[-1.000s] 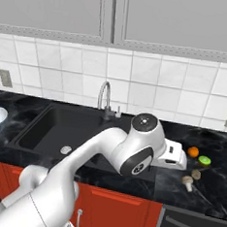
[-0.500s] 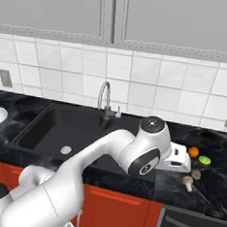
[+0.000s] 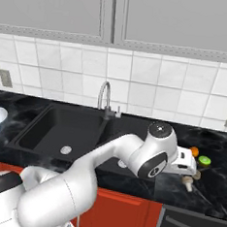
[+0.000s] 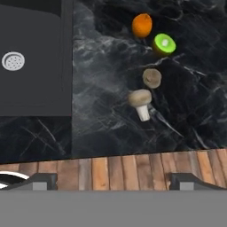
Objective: There is a mixed pile of frozen fruits and vegetables on the counter. Locate all the frozen vegetables and place the items in a bowl on the counter. Take all the frozen fruits and defrost them in a running sink.
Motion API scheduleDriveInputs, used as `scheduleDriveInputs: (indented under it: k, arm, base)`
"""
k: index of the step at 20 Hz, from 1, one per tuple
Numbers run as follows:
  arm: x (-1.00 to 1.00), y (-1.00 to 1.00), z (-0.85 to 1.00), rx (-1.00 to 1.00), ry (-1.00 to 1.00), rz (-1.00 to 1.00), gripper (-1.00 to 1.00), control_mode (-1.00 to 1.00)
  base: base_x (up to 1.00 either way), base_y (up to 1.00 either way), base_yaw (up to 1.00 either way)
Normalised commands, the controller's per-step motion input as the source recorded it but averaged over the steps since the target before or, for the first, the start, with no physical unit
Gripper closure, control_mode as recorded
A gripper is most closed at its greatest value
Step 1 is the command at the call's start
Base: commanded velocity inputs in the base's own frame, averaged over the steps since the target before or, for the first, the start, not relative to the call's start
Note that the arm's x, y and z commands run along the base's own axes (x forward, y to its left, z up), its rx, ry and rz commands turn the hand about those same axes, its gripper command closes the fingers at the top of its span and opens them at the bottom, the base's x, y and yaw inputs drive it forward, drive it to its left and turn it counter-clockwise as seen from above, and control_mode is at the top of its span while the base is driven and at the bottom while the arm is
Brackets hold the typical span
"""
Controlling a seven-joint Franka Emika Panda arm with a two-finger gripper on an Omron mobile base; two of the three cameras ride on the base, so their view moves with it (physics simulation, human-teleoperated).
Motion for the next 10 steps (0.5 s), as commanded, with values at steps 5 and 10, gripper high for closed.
scheduleDriveInputs:
  k: [5,10]
  arm:
    - [0.21,-0.27,-0.15,0.0,0.05,0.0,-1.0,-1.0]
    - [0.33,-0.24,-0.2,0.0,0.0,0.02,-1.0,-1.0]
  base:
    - [0.0,0.0,0.0]
    - [0.0,0.0,0.0]
